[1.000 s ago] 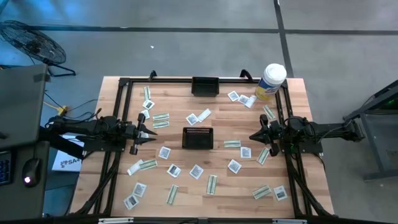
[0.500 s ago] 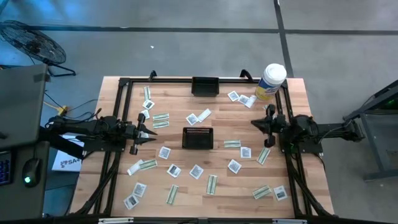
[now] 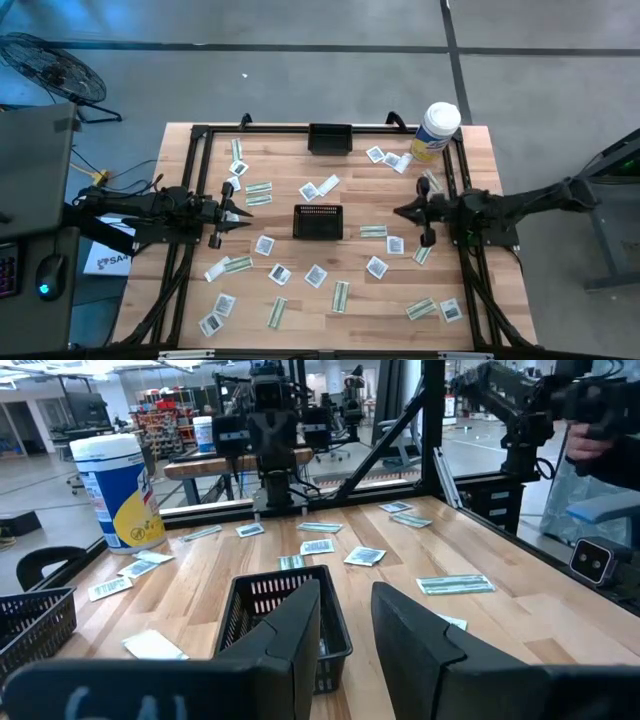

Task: Pick & Place First Aid Supplies
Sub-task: Put the bandage into the bottom black basket

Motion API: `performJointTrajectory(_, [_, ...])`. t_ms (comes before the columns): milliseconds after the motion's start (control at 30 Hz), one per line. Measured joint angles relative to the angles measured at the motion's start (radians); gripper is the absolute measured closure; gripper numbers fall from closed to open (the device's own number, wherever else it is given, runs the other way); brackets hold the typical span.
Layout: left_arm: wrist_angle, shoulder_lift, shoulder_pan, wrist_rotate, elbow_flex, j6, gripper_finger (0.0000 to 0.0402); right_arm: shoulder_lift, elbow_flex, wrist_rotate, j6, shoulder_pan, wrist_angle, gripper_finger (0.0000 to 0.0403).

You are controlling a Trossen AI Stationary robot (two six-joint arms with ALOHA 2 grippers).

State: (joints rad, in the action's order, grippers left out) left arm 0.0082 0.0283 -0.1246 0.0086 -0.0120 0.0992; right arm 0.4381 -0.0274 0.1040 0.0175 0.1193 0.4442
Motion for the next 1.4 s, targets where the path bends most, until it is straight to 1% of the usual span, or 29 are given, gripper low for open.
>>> performJointTrajectory(133, [0.000,0.000,0.000,0.000,0.000,0.000,0.0309,0.159,-0.061,-0.009,0.070,0.047,-0.008,0.0391])
performJointTrajectory(267, [0.000,0.000,0.000,0.000,0.000,0.000,0.0309,0.317,-0.172,-0.010,0.105,0.069,-0.147,0.0382])
performJointTrajectory(367, [0.000,0.000,0.000,0.000,0.000,0.000,0.0309,0.437,-0.263,-0.009,0.114,0.069,-0.260,0.0360])
performJointTrajectory(500, [0.000,0.000,0.000,0.000,0.000,0.000,0.0309,0.590,-0.368,-0.012,0.090,0.061,-0.365,0.0319])
performJointTrajectory(633, [0.000,0.000,0.000,0.000,0.000,0.000,0.0309,0.730,-0.449,-0.072,0.053,0.027,-0.416,0.0283])
performJointTrajectory(733, [0.000,0.000,0.000,0.000,0.000,0.000,0.0309,0.824,-0.485,-0.121,-0.012,-0.004,-0.419,0.0269])
performJointTrajectory(833, [0.000,0.000,0.000,0.000,0.000,0.000,0.0309,0.905,-0.512,-0.148,-0.074,-0.048,-0.420,0.0264])
performJointTrajectory(1033, [0.000,0.000,0.000,0.000,0.000,0.000,0.0309,1.053,-0.550,-0.186,-0.128,-0.147,-0.428,0.0268])
performJointTrajectory(1133, [0.000,0.000,0.000,0.000,0.000,0.000,0.0309,1.114,-0.569,-0.201,-0.154,-0.172,-0.428,0.0272])
performJointTrajectory(1233, [0.000,0.000,0.000,0.000,0.000,0.000,0.0309,1.151,-0.582,-0.204,-0.183,-0.178,-0.425,0.0278])
performJointTrajectory(1400, [0.000,0.000,0.000,0.000,0.000,0.000,0.0309,1.170,-0.589,-0.208,-0.209,-0.179,-0.414,0.0287])
